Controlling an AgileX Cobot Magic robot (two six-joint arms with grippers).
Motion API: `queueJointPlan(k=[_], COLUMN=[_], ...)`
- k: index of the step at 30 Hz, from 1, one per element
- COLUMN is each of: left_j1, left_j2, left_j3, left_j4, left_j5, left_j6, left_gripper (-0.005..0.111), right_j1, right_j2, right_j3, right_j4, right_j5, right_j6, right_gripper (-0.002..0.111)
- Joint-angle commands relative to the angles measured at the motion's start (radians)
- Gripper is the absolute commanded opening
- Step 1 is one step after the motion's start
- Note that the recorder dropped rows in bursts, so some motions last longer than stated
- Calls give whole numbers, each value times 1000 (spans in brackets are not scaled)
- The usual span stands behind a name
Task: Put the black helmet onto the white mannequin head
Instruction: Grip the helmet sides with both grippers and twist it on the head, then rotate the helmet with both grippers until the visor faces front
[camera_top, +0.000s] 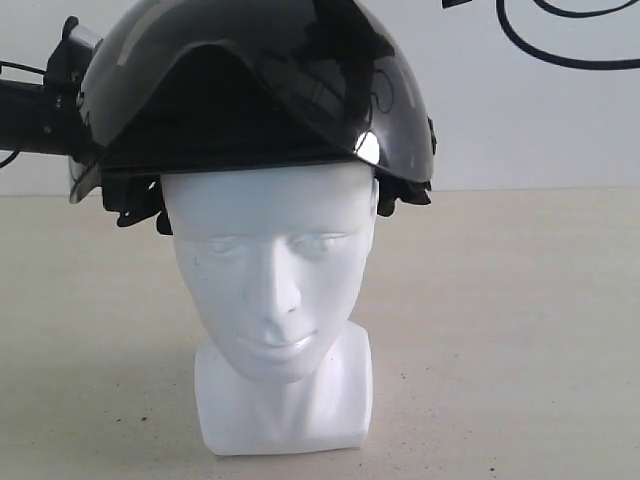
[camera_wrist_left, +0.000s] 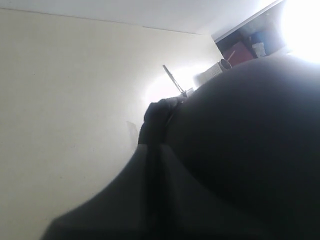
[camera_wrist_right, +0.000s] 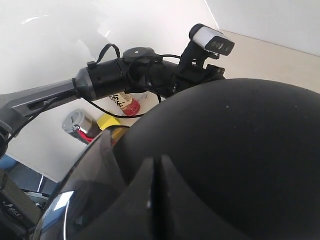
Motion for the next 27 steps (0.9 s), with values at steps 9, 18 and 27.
queueJointPlan(k=[9,18,27], left_j1=[-18,-18,-18], left_j2=[-106,-166,-232], left_j3=[-6,-6,11], left_j4=[37,59,115], left_j5=[29,29,29], left_j6=[3,-22,-85], left_gripper=[4,4,4], right_j1=[115,132,132], right_j2=[-19,-21,-54], right_j3=[30,30,30], right_j4=[-150,-180,-267], right_j5=[93,93,93], right_j6=[-16,-4,38], right_gripper=[0,0,0])
